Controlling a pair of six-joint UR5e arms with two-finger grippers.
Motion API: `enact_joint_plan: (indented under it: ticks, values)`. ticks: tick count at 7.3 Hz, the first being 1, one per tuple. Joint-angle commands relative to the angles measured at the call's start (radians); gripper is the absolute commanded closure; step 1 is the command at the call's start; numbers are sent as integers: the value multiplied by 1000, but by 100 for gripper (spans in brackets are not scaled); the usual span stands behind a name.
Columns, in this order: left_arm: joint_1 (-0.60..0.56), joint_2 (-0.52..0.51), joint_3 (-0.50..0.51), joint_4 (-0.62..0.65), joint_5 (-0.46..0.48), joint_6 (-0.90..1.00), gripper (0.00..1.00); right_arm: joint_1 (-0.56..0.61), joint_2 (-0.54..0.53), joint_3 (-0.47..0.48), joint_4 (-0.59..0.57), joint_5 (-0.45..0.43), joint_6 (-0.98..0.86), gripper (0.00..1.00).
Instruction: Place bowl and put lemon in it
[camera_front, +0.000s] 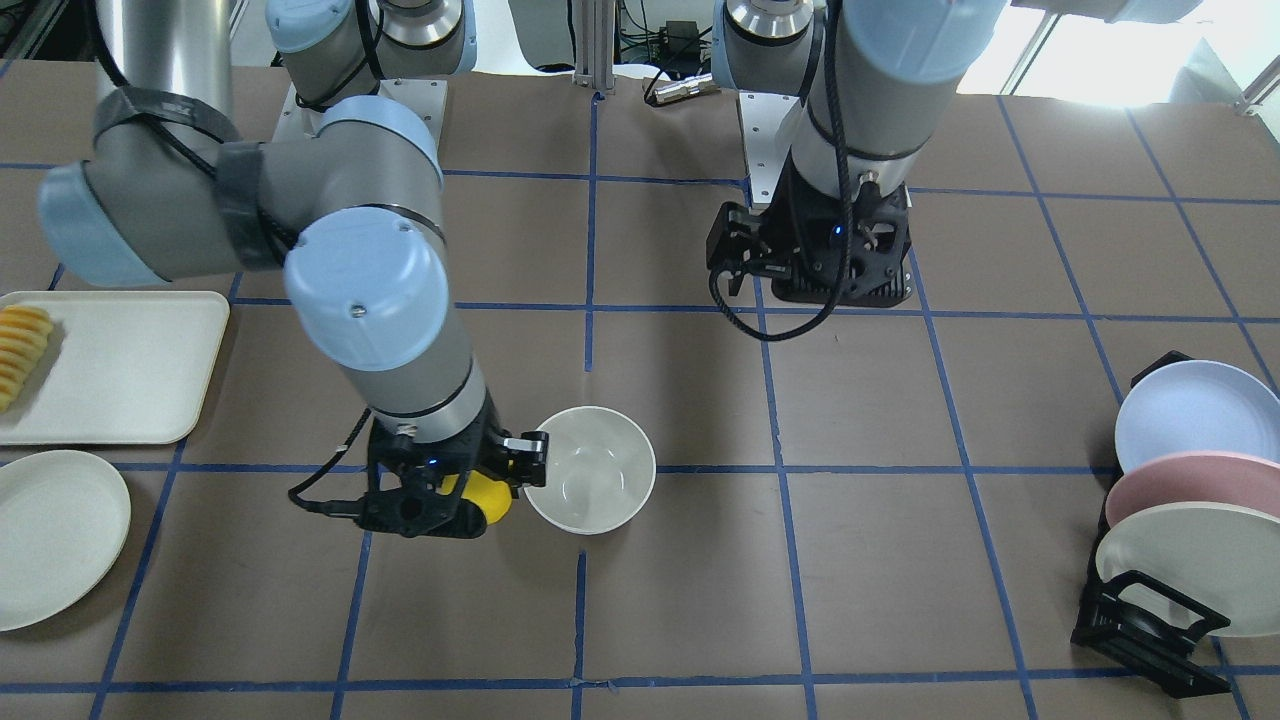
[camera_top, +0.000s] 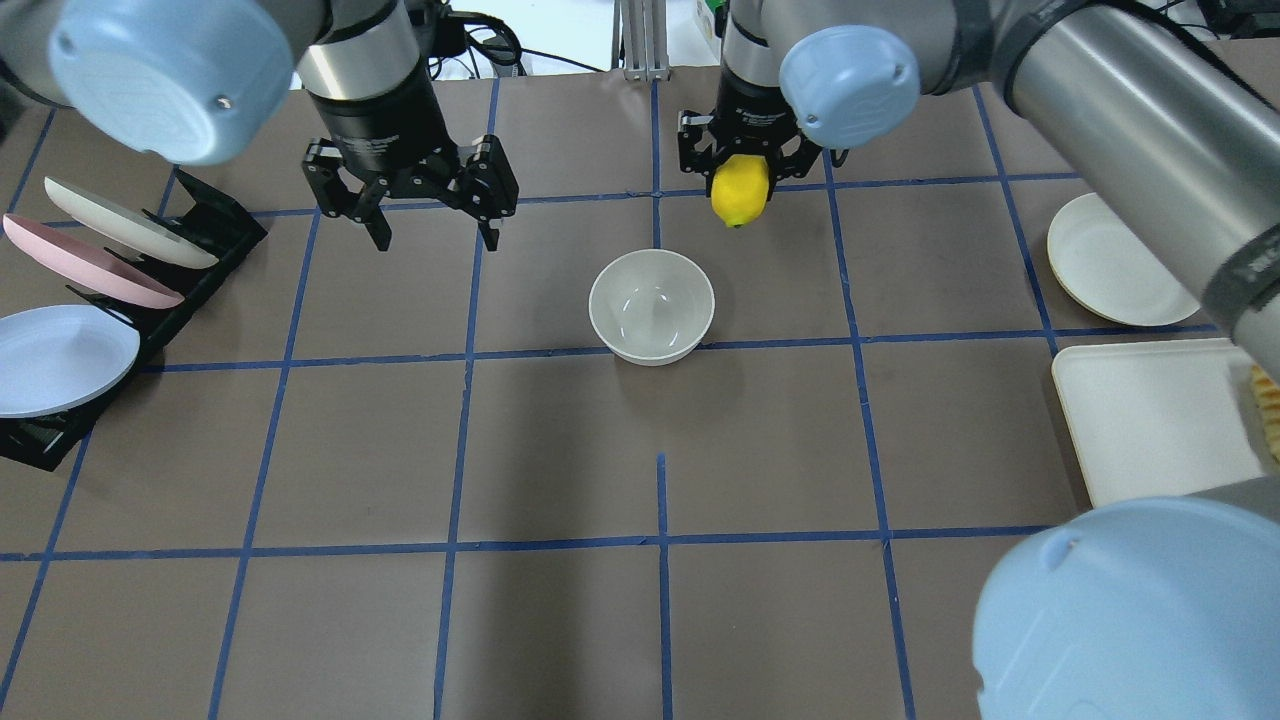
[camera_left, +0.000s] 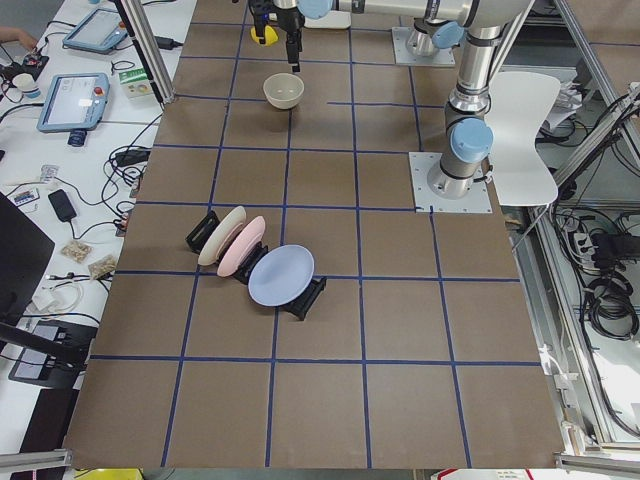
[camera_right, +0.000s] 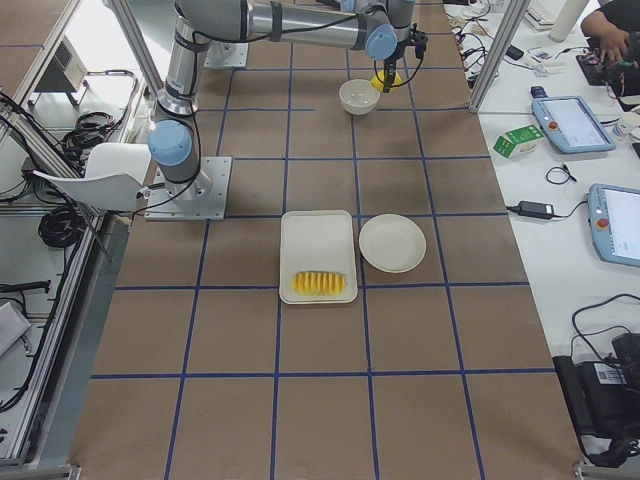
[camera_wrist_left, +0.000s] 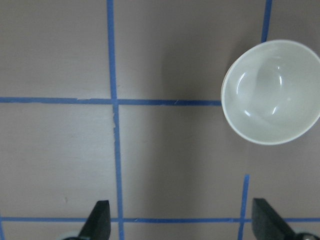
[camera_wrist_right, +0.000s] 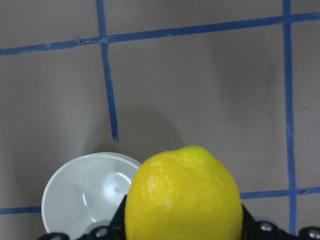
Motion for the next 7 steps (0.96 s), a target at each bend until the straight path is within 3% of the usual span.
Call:
enact_joint_plan:
  ticks: [1, 4, 7]
  values:
    - [44, 75, -23, -17, 7, 117, 0, 141, 68, 8, -36, -16, 83, 74]
    - [112, 93, -52, 33, 2, 124, 0, 146, 108, 51, -66, -51, 72, 74]
    - [112, 106, -49, 37, -1, 102, 0, 146, 111, 168, -259, -46, 69, 67]
